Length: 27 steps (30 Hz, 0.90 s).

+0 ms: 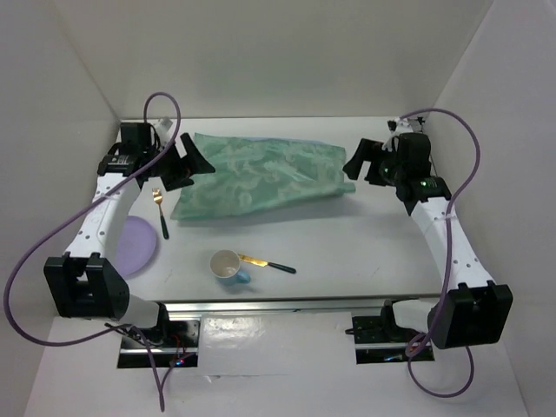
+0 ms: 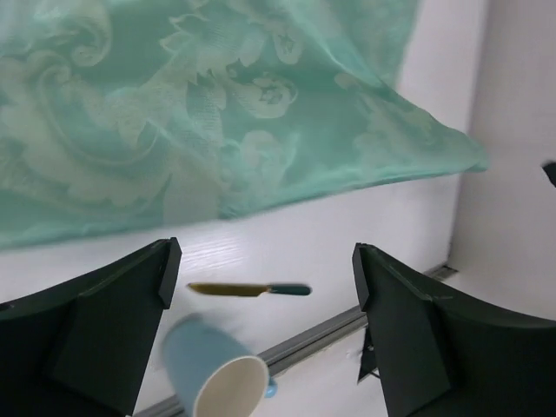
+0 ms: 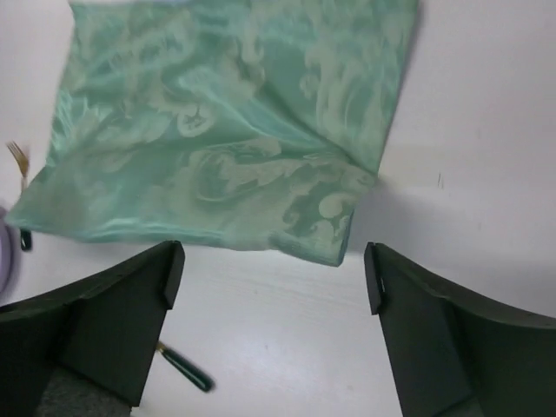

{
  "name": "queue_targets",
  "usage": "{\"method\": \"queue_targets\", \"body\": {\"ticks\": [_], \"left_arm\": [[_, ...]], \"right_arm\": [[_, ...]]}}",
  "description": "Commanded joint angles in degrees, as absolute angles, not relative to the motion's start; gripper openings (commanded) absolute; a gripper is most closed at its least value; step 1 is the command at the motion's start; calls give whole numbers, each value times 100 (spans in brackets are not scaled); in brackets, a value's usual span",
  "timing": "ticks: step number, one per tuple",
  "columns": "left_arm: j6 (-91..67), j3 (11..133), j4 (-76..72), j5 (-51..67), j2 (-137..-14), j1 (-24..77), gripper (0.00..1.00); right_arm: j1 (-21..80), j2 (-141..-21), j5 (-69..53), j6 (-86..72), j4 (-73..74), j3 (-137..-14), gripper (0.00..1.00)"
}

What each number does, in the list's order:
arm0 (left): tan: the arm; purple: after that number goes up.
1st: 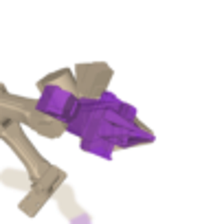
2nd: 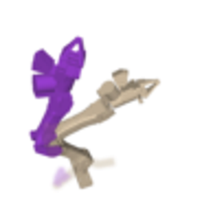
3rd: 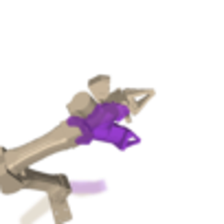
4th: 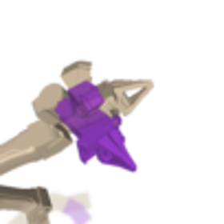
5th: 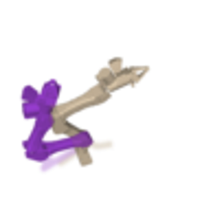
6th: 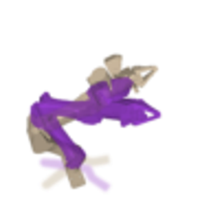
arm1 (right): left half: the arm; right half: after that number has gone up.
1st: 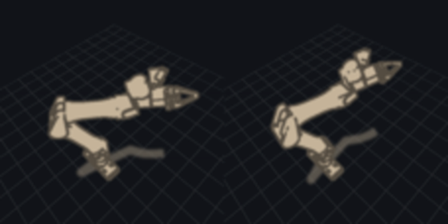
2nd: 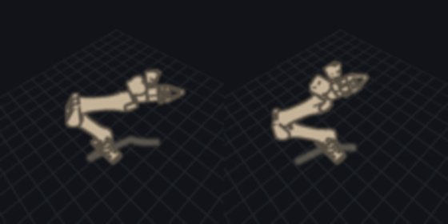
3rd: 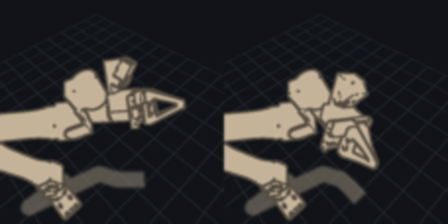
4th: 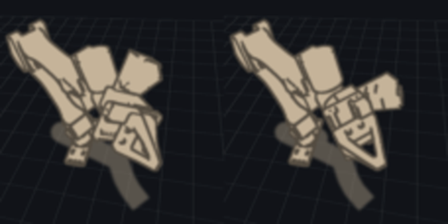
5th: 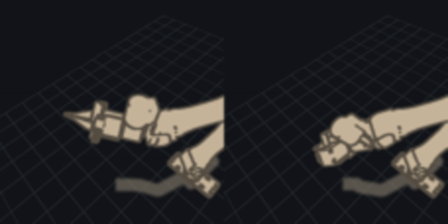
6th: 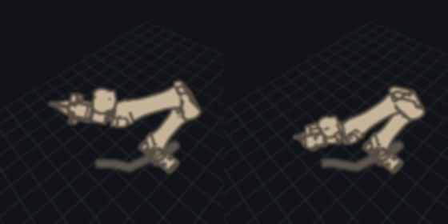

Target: Set the dinner table for one person

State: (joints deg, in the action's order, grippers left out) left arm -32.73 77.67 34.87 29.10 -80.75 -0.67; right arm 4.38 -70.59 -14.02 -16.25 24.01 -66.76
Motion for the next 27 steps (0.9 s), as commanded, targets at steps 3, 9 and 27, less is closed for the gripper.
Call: {"method": "queue_targets", "body": {"ticks": [3, 9, 27], "left_arm": [[-2979, 8278, 3753, 1917, -8243, -88, 94], [-2979, 9149, 4139, 1302, -9322, -88, 61], [-4061, 6856, 4017, -343, -9623, -694, 83]], "right_arm": [[448, -6531, -1556, -1204, 2136, -6450, 100], [448, -7625, -1037, -1722, 3371, -7478, 69], [229, -6759, -2144, -4753, 2138, -3869, 74]]}}
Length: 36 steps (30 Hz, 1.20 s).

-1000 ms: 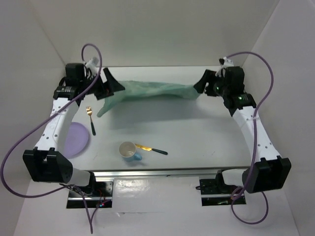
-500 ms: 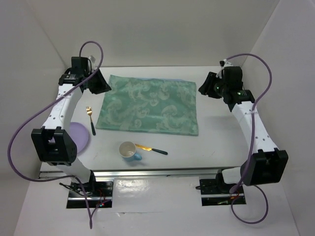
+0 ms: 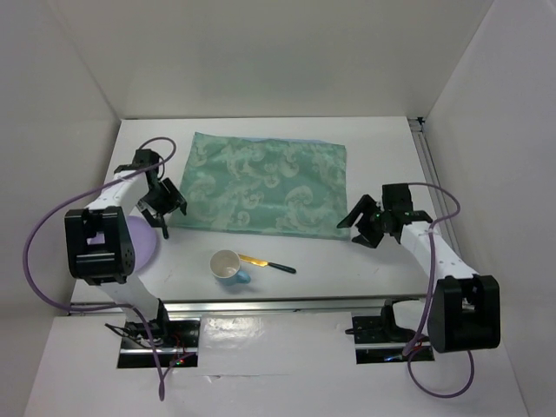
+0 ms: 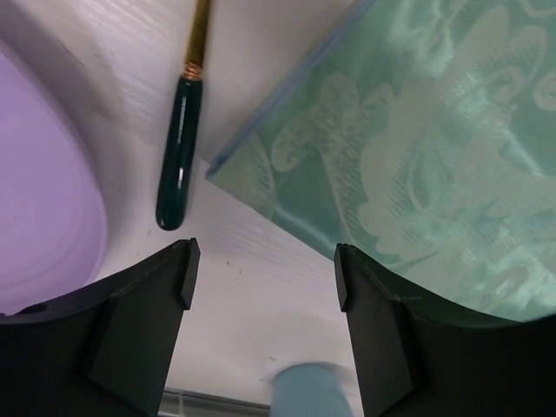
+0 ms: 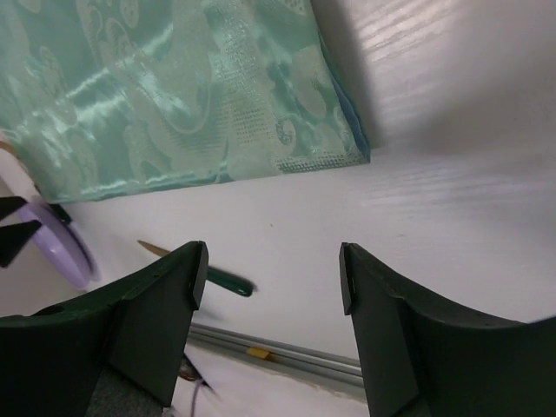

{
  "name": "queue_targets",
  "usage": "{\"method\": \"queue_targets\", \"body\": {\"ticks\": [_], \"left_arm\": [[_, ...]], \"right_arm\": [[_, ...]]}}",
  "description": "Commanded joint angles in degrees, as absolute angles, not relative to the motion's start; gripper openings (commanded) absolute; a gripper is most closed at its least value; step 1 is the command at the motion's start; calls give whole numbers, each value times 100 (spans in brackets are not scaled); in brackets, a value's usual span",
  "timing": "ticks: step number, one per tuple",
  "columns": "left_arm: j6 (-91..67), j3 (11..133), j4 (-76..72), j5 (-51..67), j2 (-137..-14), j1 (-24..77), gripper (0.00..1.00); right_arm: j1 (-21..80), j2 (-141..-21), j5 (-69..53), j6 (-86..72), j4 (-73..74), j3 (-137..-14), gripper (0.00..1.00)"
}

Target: Set the dinner table for one person

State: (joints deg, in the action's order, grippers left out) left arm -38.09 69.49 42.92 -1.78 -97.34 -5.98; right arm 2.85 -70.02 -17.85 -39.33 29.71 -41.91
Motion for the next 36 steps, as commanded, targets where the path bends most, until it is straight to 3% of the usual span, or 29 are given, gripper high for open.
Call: {"method": "queue_targets", "body": {"ticks": [1, 4, 7, 10, 13, 20, 24, 26, 27, 28, 29, 30, 36], "left_arm": [[-4061, 6734, 3912, -117, -9685, -886, 80], [-4008, 6680, 3621, 578, -9843, -1133, 80], [-3956, 6680, 3543, 641, -10098, -1134, 82], [-3955, 6680, 3411, 703, -10178, -1134, 82], [-3955, 6680, 3410, 703, -10256, -1134, 70], [-3894, 6724, 3288, 756, -10362, -1081, 63], [-3894, 6785, 3287, 694, -10590, -967, 52], [-3894, 6838, 3287, 694, -10591, -967, 32], [-3894, 6890, 3287, 694, -10643, -915, 15], [-3894, 6891, 3287, 694, -10644, -914, 6], [-3894, 6960, 3287, 694, -10644, -914, 0], [-3894, 7013, 3287, 694, -10644, -914, 0], [-3894, 7286, 3393, 755, -10704, -615, 0]], "right_arm": [[168, -6680, -2214, -4859, 1788, -3589, 73], [167, -6680, -2215, -5088, 1547, -3428, 73], [167, -6934, -2215, -5246, 1433, -3357, 79], [167, -7136, -2083, -5396, 1126, -3244, 79], [167, -7426, -2030, -5623, 818, -3190, 76], [167, -7901, -1908, -6309, 132, -2760, 66], [272, -8217, -1478, -6363, 184, -3075, 54], [272, -8340, -1424, -6363, 185, -3216, 39], [272, -8463, -1241, -6363, 185, -3382, 31], [272, -8525, -1187, -6363, 254, -3479, 20], [272, -8586, -1187, -6363, 255, -3576, 4], [220, -8665, -1126, -6224, 255, -3682, 0], [106, -9061, -1028, -5688, 316, -4403, 0]]}}
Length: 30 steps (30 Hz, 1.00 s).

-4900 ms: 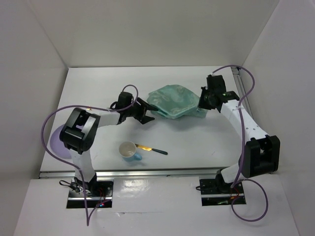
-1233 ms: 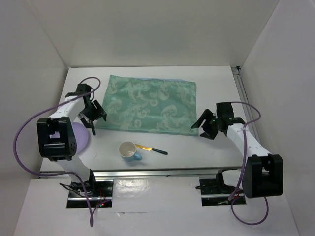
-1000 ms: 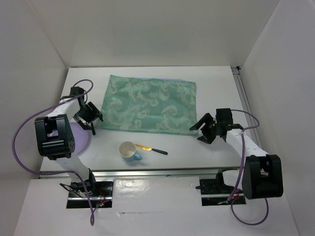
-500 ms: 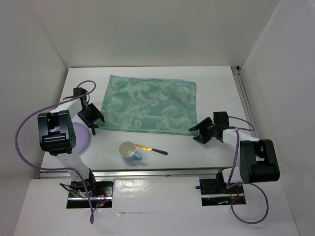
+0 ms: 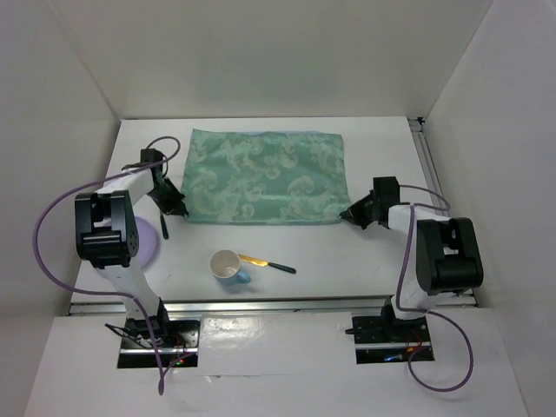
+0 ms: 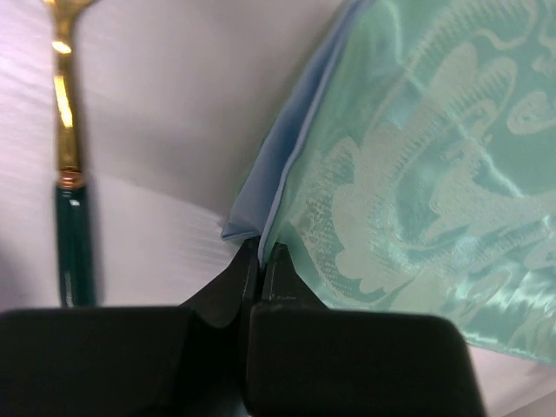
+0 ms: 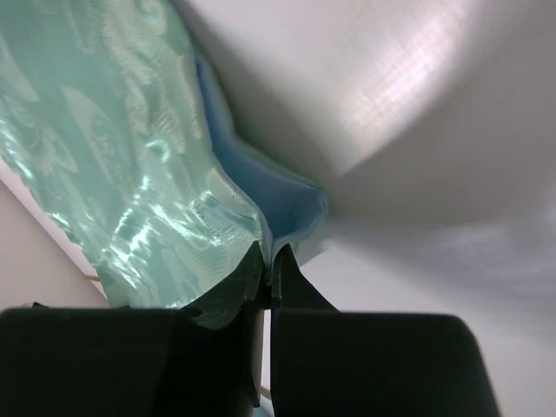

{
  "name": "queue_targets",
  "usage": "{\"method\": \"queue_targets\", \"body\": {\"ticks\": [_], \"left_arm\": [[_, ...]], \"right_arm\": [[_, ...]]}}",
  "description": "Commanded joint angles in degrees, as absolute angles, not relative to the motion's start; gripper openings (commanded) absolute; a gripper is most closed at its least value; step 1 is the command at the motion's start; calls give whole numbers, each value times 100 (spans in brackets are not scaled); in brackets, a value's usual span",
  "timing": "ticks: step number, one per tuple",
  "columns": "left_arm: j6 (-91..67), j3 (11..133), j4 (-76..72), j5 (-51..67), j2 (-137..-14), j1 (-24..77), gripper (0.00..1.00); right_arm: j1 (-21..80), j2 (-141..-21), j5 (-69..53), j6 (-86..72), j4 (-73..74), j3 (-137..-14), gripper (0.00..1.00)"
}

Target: Set the dinner table for one person

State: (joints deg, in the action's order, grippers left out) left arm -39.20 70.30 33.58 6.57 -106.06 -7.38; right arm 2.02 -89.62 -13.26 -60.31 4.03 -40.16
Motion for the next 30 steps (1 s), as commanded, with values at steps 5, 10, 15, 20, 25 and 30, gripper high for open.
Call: {"method": "queue_targets", "body": {"ticks": [5, 10, 15, 20, 25, 30], "left_arm": [[-3894, 7313, 3445, 678, -10767, -448, 0], [-3894, 6953, 3506, 484, -10556, -448, 0], [-3779, 6584, 3507, 431, -10345, -396, 0], [-3779, 6468, 3664, 265, -10082, -396, 7], [-3779, 6714, 3963, 53, -9713, -396, 70], [-3656, 7416, 4481, -52, -9317, -396, 94]], "right_arm": [[-70, -9404, -1046, -5265, 747, -4931, 0], [-123, -9106, -915, -4993, 1046, -4703, 0], [-123, -8553, -914, -4939, 1160, -4088, 0], [-123, -8350, -914, -4791, 1160, -3876, 12], [-123, -8114, -669, -4527, 1599, -4350, 65], [-123, -7682, -431, -4089, 1977, -4921, 84]]}}
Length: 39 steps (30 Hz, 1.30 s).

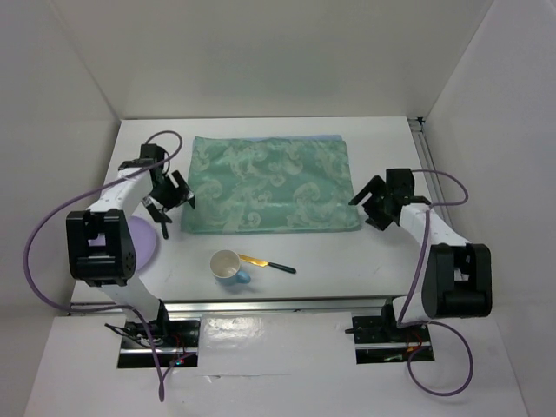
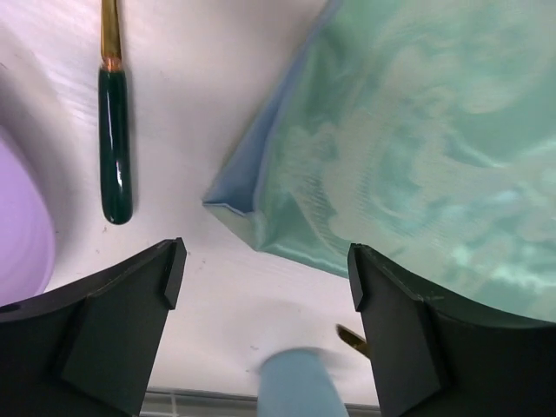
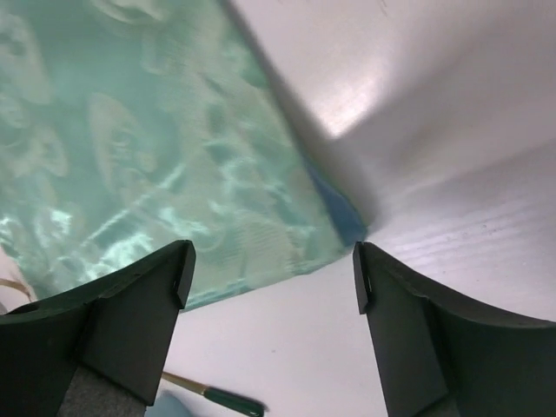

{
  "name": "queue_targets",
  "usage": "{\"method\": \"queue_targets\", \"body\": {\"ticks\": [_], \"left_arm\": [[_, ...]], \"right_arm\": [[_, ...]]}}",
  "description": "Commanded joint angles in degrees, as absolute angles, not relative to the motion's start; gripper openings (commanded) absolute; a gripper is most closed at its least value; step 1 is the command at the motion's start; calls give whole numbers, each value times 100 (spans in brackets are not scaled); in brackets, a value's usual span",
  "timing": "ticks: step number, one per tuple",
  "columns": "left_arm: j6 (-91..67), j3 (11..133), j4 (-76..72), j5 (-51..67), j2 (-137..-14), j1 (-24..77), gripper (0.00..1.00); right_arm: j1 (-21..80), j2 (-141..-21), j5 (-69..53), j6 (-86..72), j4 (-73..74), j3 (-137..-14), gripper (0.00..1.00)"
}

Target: Set the dinner table for one person

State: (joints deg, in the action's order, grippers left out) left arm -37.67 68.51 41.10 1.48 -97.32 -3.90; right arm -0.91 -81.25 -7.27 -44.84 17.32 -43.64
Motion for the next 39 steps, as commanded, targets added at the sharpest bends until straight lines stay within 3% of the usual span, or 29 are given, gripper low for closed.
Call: {"method": "queue_targets", "body": {"ticks": [1, 6, 14, 20, 24, 31, 38, 39], "left_arm": [[-3604, 7531, 4552, -53, -9134, -396, 94], [-3490, 8199, 4851, -175, -8553, -343, 92], [-3489, 8692, 5036, -545, -7920, -343, 91], [-3437, 8482, 5036, -598, -7726, -343, 90], [-3437, 8420, 5036, -598, -7673, -396, 90], [-3384, 8367, 5019, -659, -7734, -396, 90], [-3261, 8191, 4896, -449, -7682, -448, 90], [-3261, 8191, 4896, -448, -7682, -448, 90]], "right_arm": [[-123, -7551, -431, -4017, 2108, -5165, 86], [858, -7426, -650, -3290, 2337, -5975, 89], [4153, -9139, -1115, -2049, 3190, -7917, 92], [5393, -9807, -1171, -1328, 3322, -8331, 91], [5800, -10107, -950, -1266, 3358, -8394, 82], [5985, -10477, -949, -1371, 2936, -8394, 75], [6170, -10854, -773, -1670, 2760, -8464, 54], [6170, -10854, -686, -1757, 2681, -8464, 44]]}}
